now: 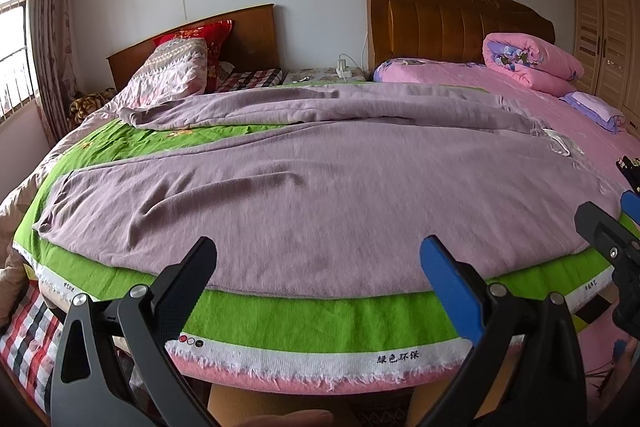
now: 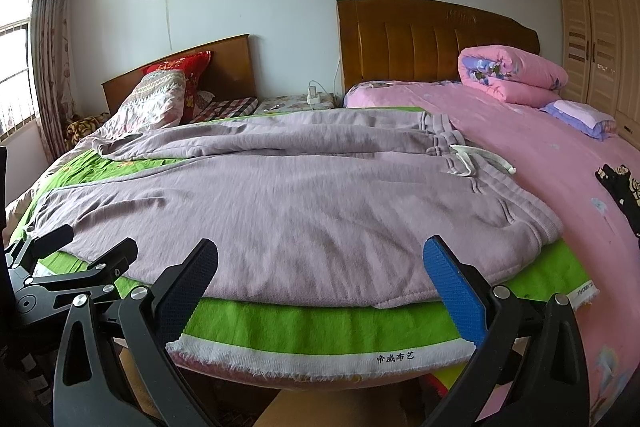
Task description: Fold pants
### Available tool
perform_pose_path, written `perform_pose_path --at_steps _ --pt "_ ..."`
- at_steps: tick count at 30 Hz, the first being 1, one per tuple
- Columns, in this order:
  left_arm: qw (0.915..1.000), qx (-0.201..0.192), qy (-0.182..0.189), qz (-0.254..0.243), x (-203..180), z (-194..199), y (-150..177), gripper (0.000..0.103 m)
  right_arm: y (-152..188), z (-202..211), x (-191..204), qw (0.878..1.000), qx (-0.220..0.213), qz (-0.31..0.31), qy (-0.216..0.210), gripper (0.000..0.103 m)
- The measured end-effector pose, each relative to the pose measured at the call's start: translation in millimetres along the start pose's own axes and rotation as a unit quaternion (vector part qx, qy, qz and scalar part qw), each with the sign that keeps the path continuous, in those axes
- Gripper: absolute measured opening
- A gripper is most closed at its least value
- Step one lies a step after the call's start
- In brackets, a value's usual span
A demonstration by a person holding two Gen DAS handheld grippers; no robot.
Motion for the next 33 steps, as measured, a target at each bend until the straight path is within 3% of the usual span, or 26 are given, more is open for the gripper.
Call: perform_pose_path --at_steps 14,19,24,26,27,29,30,31,33 --pt "1.0000 0.001 0.001 0.001 0 0 0 0.102 1 -1 -1 1.000 0.002 -0.001 0.000 0.099" --pt "0.9995 0.004 0.031 0.007 0 1 -2 0.102 -2 -4 -1 1.000 0.005 0.007 -0.009 0.099" --pt "0.9974 -0.034 0.029 -0.056 5 -6 -34 0.102 -25 -23 -12 0.997 0.005 -0.017 -0.074 0.099" --pt "0.9974 -0.035 0.032 -0.055 15 -21 -59 0.102 -39 -48 -17 0.992 0.037 -0.025 -0.117 0.099" --pt "0.9979 -0.027 0.036 -0.047 20 -31 -69 0.102 -46 -62 -20 0.991 0.055 -0.021 -0.124 0.099" --pt "0.9970 0.030 0.071 -0.006 30 -67 -86 0.102 -65 -98 -29 0.988 0.088 0.002 -0.127 0.099" --pt "0.9927 0.067 0.100 0.013 30 -85 -89 0.102 -76 -116 -34 0.987 0.092 0.014 -0.129 0.099" --pt "0.9816 0.119 0.145 0.035 28 -112 -92 0.102 -83 -132 -37 0.987 0.091 0.024 -0.127 0.099" --pt "0.9716 0.159 0.159 0.074 34 -147 -100 0.101 -96 -166 -45 0.986 0.098 0.040 -0.126 0.099"
Point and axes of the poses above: each gripper's, at about its wrist camera, not at the fingertips, and z roughly against the way its jaws point, x to its left, y to its underside, the point moved 7 cm from there along -z, roughly the way its jaws point, and after that the axes turned 14 degrees about -x, right-handed, at the moved point
